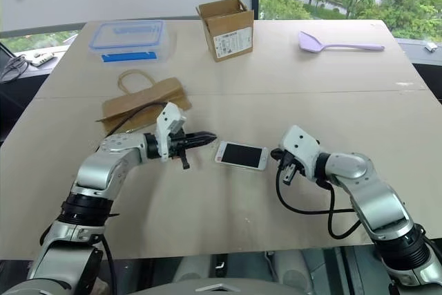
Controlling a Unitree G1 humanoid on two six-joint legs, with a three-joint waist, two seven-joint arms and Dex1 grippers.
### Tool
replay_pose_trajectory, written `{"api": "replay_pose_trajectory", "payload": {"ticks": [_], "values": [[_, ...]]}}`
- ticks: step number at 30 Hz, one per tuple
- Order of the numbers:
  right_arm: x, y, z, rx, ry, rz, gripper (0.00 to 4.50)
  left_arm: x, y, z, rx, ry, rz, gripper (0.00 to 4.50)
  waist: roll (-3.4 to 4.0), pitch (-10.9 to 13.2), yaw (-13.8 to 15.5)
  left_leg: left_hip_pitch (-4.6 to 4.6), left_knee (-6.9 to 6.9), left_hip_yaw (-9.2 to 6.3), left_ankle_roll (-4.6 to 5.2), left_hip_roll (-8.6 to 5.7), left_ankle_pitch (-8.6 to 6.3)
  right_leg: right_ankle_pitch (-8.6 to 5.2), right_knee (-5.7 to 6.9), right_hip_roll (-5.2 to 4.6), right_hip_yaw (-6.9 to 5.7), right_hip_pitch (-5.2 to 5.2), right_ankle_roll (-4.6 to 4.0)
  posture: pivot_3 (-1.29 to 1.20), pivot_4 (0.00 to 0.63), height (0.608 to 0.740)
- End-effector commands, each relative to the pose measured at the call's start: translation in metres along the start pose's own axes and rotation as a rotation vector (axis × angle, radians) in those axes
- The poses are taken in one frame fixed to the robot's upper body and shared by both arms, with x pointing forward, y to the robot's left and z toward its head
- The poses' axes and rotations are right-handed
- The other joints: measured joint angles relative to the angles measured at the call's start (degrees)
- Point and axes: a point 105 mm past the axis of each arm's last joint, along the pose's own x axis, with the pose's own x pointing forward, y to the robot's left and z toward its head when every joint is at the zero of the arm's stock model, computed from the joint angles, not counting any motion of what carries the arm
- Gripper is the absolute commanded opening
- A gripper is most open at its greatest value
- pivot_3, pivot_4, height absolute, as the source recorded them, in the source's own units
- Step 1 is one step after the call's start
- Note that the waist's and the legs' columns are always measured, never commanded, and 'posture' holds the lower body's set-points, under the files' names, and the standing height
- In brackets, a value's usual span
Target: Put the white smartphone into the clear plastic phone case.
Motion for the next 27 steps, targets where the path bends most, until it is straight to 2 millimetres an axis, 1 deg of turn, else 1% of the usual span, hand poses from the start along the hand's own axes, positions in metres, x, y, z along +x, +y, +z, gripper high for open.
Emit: {"api": "replay_pose_trajectory", "payload": {"ticks": [1, 6, 13, 16, 19, 21, 23, 25, 27], "values": [[0.003, -0.002, 0.008, -0.049, -0.02, -0.008, 0.0, 0.0, 0.0, 0.003, 0.032, 0.009, 0.032, 0.12, 0.0, 0.0, 0.02, 0.0, 0.0, 0.0, 0.0, 0.0, 0.0, 0.0, 0.0, 0.0, 0.0, 0.0, 0.0, 0.0, 0.15, 0.74], [0.017, -0.001, 0.008, -0.076, -0.018, 0.008, 0.0, 0.008, -0.004, -0.005, 0.053, 0.044, 0.035, 0.12, 0.0, 0.0, 0.0, 0.01, 0.02, 0.02, 0.0, -0.01, 0.0, -0.01, 0.01, 0.0, 0.0, 0.01, -0.02, 0.0, 0.15, 0.74], [0.029, 0.004, 0.015, -0.11, -0.043, 0.056, 0.0, 0.02, -0.013, -0.003, 0.072, 0.031, -0.002, 0.12, -0.01, -0.01, -0.03, 0.09, 0.02, 0.04, 0.0, 0.0, 0.0, 0.08, 0.04, 0.02, 0.0, 0.08, -0.16, 0.0, 0.15, 0.74], [0.032, 0.008, 0.017, -0.122, -0.051, 0.074, 0.0, 0.019, -0.014, -0.001, 0.072, 0.028, -0.005, 0.12, -0.01, -0.01, 0.01, 0.13, 0.04, 0.05, 0.0, 0.0, 0.0, 0.03, 0.05, 0.01, -0.02, 0.13, -0.12, 0.0, 0.15, 0.74], [0.034, 0.009, 0.016, -0.121, -0.055, 0.073, 0.0, 0.013, -0.01, -0.002, 0.076, 0.031, 0.017, 0.12, -0.01, -0.01, 0.04, 0.12, 0.04, 0.03, 0.0, 0.0, 0.0, 0.06, 0.05, 0.01, -0.04, 0.13, -0.14, 0.0, 0.15, 0.74], [0.031, 0.007, 0.016, -0.104, -0.061, 0.057, 0.0, 0.007, -0.004, 0.001, 0.073, 0.016, 0.046, 0.12, -0.01, -0.01, 0.03, 0.09, 0.02, 0.03, 0.0, 0.0, 0.0, 0.14, 0.03, 0.01, -0.04, 0.11, -0.09, 0.0, 0.15, 0.74], [0.026, 0.001, 0.017, -0.078, -0.077, 0.023, 0.0, 0.0, -0.001, 0.009, 0.066, -0.031, 0.057, 0.12, -0.01, -0.01, 0.05, 0.06, 0.02, 0.02, 0.0, 0.0, 0.0, 0.19, 0.0, 0.0, -0.04, 0.11, -0.01, 0.0, 0.15, 0.74], [0.015, -0.006, 0.019, -0.049, -0.102, -0.01, 0.0, -0.008, -0.004, 0.023, 0.057, -0.101, 0.022, 0.12, -0.02, 0.0, 0.06, 0.05, 0.02, 0.0, 0.0, 0.0, 0.0, 0.19, -0.01, 0.0, -0.04, 0.11, -0.01, 0.0, 0.15, 0.74], [0.006, -0.01, 0.02, -0.025, -0.119, -0.026, 0.0, -0.011, -0.011, 0.03, 0.048, -0.142, -0.027, 0.12, -0.02, 0.0, 0.06, 0.04, 0.02, -0.01, 0.0, 0.01, 0.0, 0.19, -0.01, -0.01, -0.06, 0.11, -0.01, 0.0, 0.15, 0.74]]}}
